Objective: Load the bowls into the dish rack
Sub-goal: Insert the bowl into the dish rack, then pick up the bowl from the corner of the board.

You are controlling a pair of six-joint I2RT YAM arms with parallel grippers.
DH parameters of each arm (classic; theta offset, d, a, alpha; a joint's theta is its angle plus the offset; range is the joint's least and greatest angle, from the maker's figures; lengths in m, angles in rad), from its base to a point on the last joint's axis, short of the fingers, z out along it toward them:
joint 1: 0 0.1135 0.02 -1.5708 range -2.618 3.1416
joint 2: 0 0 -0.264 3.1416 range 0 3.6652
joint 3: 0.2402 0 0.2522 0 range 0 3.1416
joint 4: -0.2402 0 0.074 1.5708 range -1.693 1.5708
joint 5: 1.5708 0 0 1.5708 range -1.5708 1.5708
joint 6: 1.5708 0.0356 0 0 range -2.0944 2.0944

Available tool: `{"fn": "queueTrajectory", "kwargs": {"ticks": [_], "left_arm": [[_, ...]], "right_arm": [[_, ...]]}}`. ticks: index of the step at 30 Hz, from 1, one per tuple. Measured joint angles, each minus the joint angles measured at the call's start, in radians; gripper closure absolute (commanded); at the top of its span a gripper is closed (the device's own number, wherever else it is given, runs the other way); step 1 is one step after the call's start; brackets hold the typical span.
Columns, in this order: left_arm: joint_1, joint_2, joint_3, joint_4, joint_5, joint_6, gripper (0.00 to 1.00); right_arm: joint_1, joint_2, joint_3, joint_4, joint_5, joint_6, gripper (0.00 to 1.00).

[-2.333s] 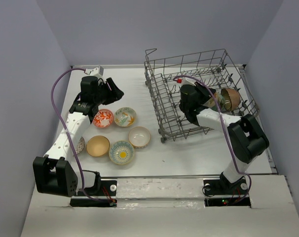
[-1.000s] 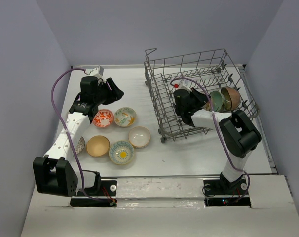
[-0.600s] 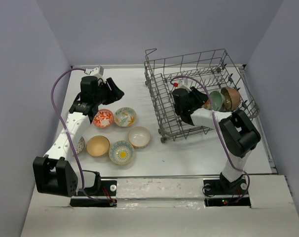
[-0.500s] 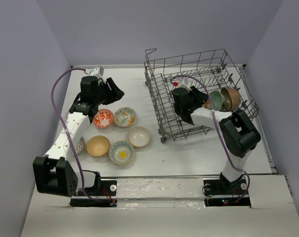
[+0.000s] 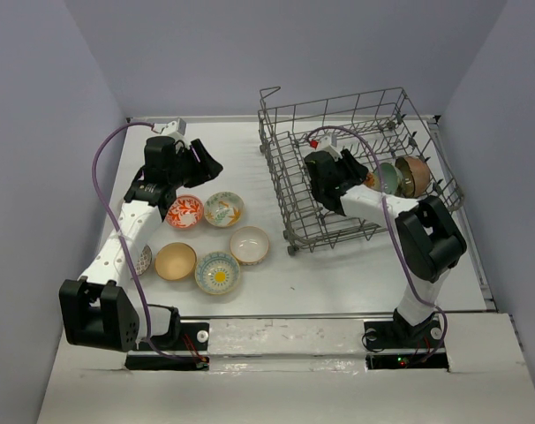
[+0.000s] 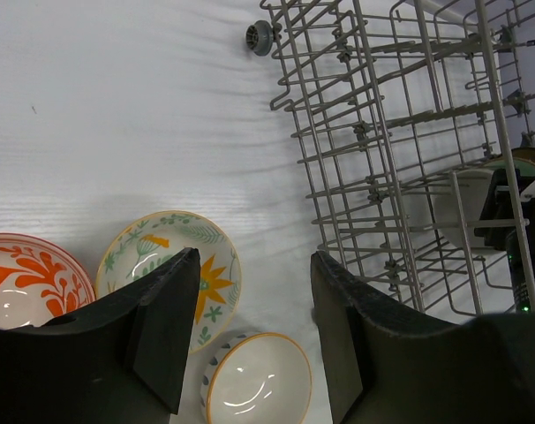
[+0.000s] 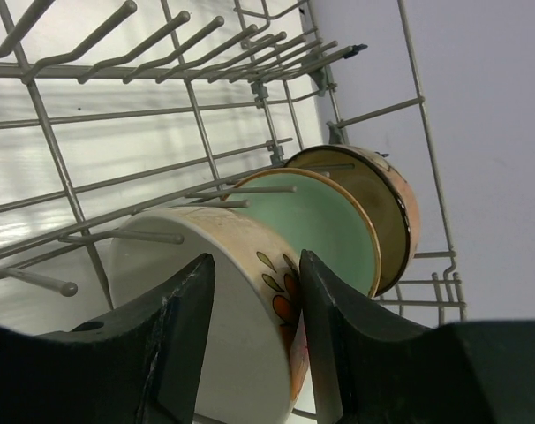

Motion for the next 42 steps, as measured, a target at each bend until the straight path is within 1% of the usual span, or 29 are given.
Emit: {"fn": "queueTrajectory", "kwargs": {"ticks": [6,10,14,19,25,29,34,42], "left_arm": [[0.000,0.010,0.000,0.000,0.000,0.000,0.38],[0.000,0.014,0.000,0.000,0.000,0.000,0.38],[0.003,0.019,0.000,0.000,-0.006,0.000,0.38],[0.005,0.027,0.000,0.000,-0.033,-0.005,0.38],[0.005,0.043,0.000,-0.013,-0.101,-0.007,0.38],[0.016,0.049,0.006,-0.055,-0.188,-0.015,0.37],[0.089,0.042,0.014,-0.108,-0.319,-0.073,0.37],[0.282,-0.032,-0.002,-0.190,-0.476,-0.213,0.37]], "right_arm": [[-0.002,-0.006,0.047,-0.113,-0.042,0.109,0.47],[-0.002,-0.031,0.069,-0.184,-0.101,0.195,0.45],[0.000,-0.068,0.079,-0.224,-0.157,0.254,0.43],[0.001,-0.105,0.107,-0.267,-0.218,0.323,0.42],[0.001,-0.184,0.111,-0.313,-0.279,0.401,0.41],[0.001,-0.237,0.129,-0.359,-0.317,0.485,0.39],[0.001,-0.347,0.122,-0.407,-0.406,0.590,0.37],[0.001,-0.547,0.095,-0.416,-0.528,0.674,0.36]]}}
